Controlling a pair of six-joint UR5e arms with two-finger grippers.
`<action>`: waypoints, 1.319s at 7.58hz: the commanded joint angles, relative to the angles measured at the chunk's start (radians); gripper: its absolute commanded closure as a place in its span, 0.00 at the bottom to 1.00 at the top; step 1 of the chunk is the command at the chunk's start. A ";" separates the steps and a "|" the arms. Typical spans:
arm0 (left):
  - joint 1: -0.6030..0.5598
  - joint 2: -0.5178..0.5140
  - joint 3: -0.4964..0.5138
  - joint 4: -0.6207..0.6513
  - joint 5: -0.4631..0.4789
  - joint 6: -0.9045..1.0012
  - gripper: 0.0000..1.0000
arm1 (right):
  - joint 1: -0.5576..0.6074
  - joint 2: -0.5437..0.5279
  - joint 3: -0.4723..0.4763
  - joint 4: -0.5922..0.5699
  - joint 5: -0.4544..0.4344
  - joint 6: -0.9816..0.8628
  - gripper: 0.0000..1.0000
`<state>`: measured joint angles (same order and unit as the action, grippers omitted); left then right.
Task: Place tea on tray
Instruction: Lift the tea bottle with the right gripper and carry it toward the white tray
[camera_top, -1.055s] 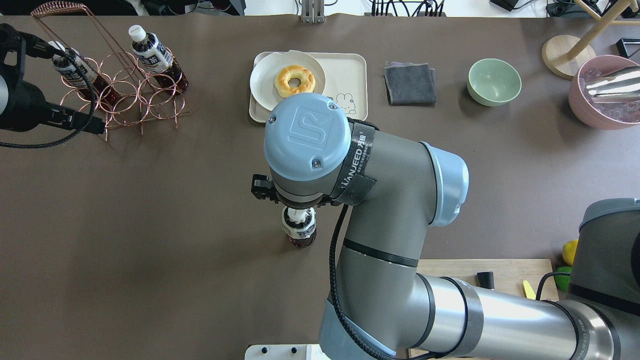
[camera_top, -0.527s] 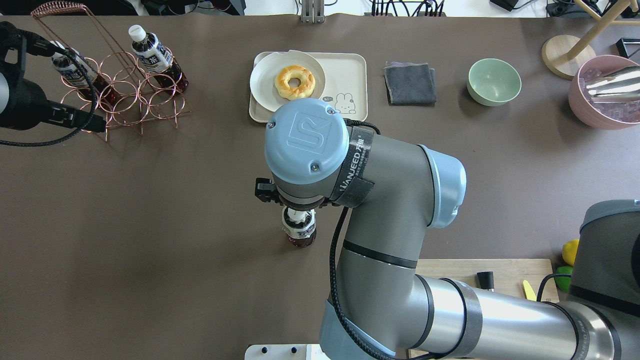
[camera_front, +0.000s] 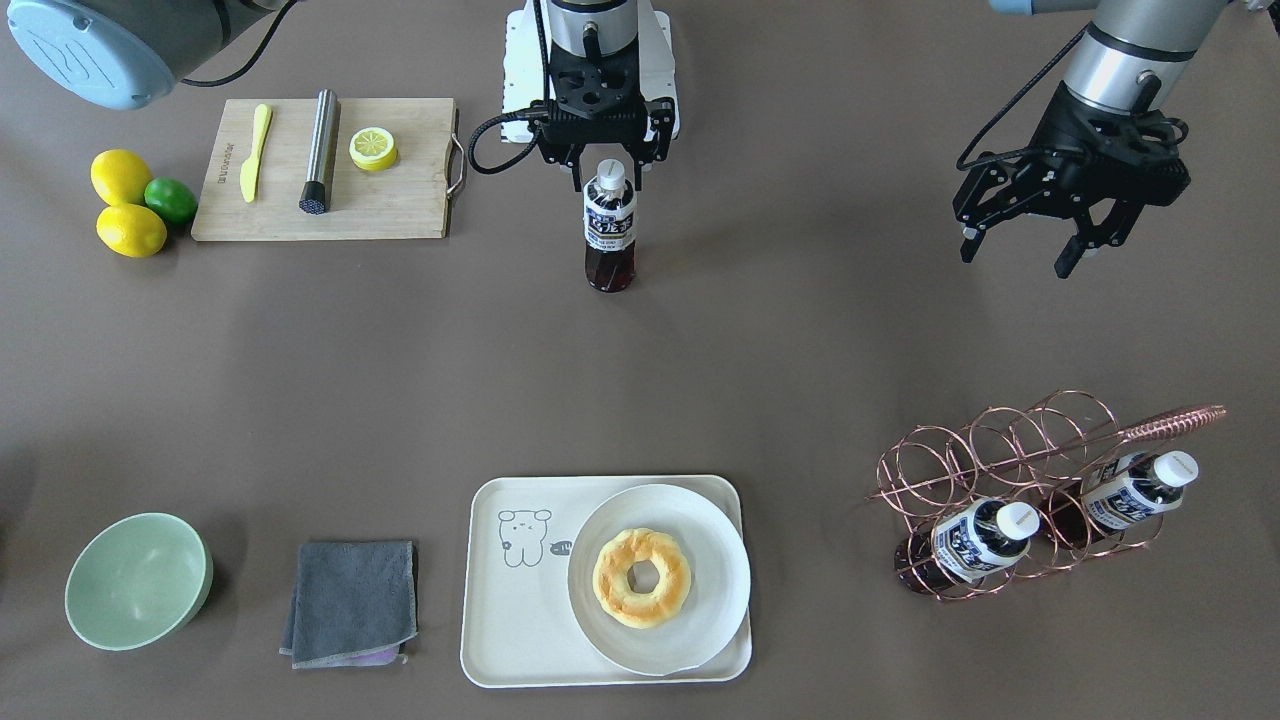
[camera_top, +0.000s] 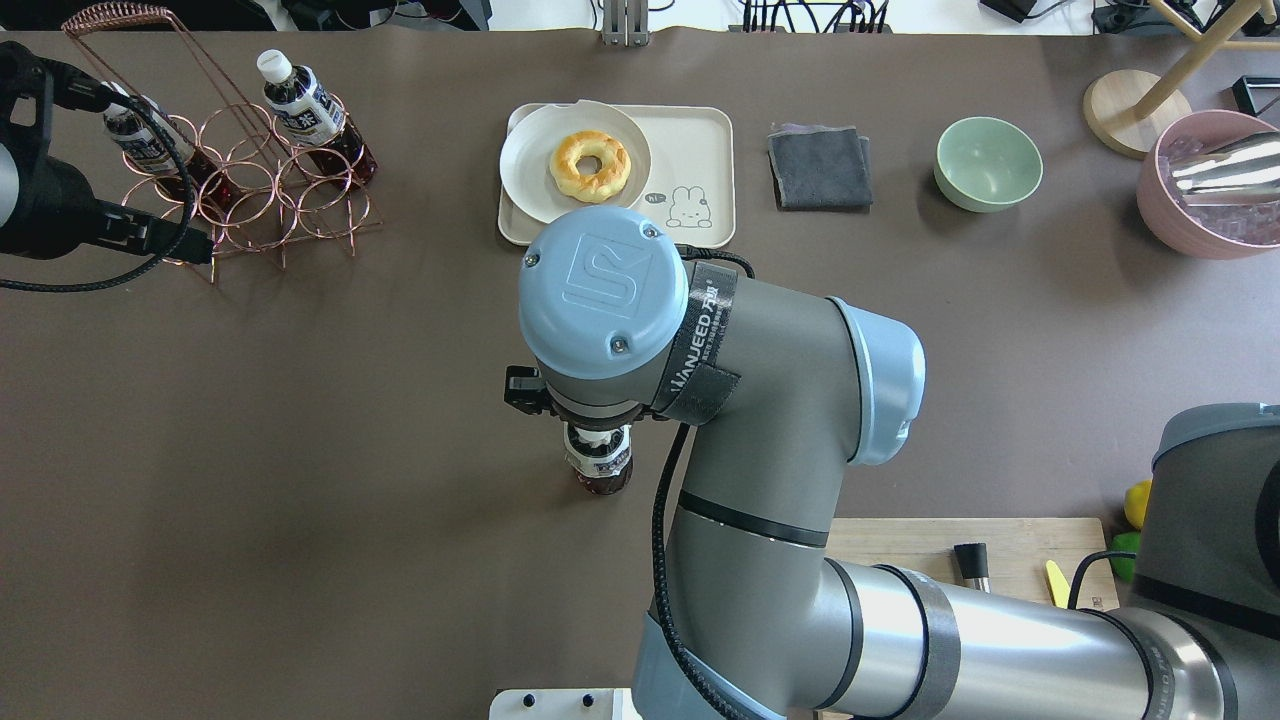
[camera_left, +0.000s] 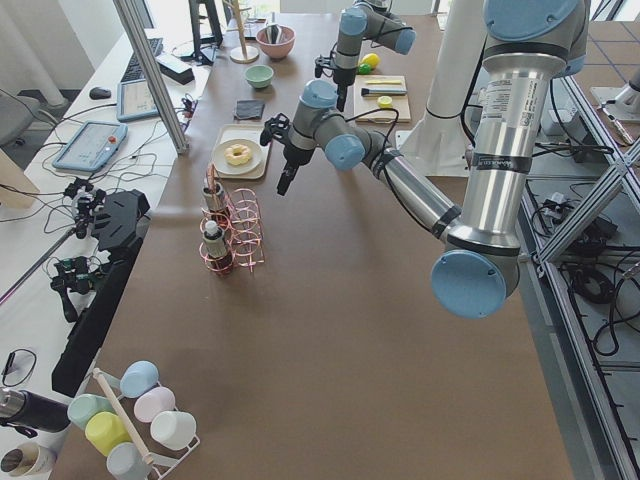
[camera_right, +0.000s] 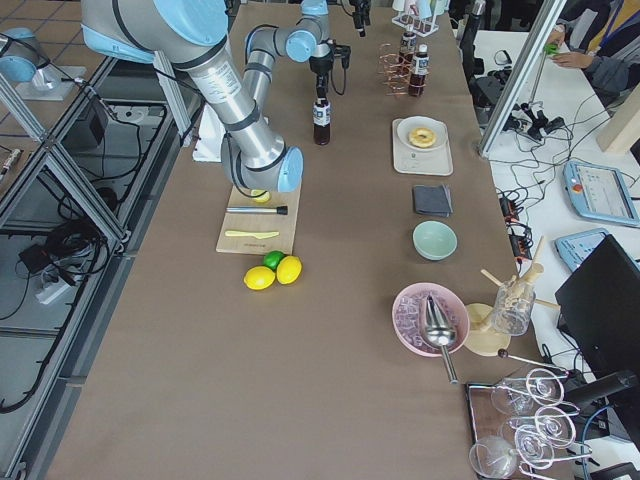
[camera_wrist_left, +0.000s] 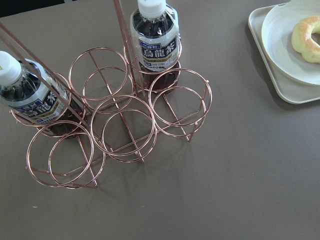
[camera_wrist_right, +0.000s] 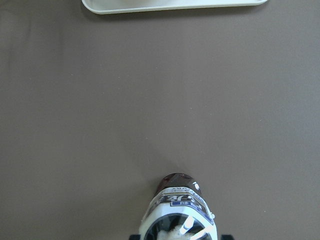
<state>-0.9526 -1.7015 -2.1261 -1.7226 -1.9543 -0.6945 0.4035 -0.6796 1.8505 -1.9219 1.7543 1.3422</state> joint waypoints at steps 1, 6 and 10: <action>0.000 -0.001 -0.002 0.000 0.000 0.000 0.03 | -0.002 0.008 0.003 -0.003 0.001 0.000 0.64; 0.000 -0.003 -0.008 0.000 -0.002 -0.042 0.03 | 0.037 0.101 0.004 -0.126 0.005 -0.038 1.00; 0.006 -0.010 0.006 -0.002 0.000 -0.079 0.03 | 0.295 0.107 -0.110 -0.073 0.142 -0.257 1.00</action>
<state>-0.9494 -1.7069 -2.1323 -1.7234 -1.9558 -0.7685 0.5559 -0.5755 1.8262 -2.0563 1.7930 1.1909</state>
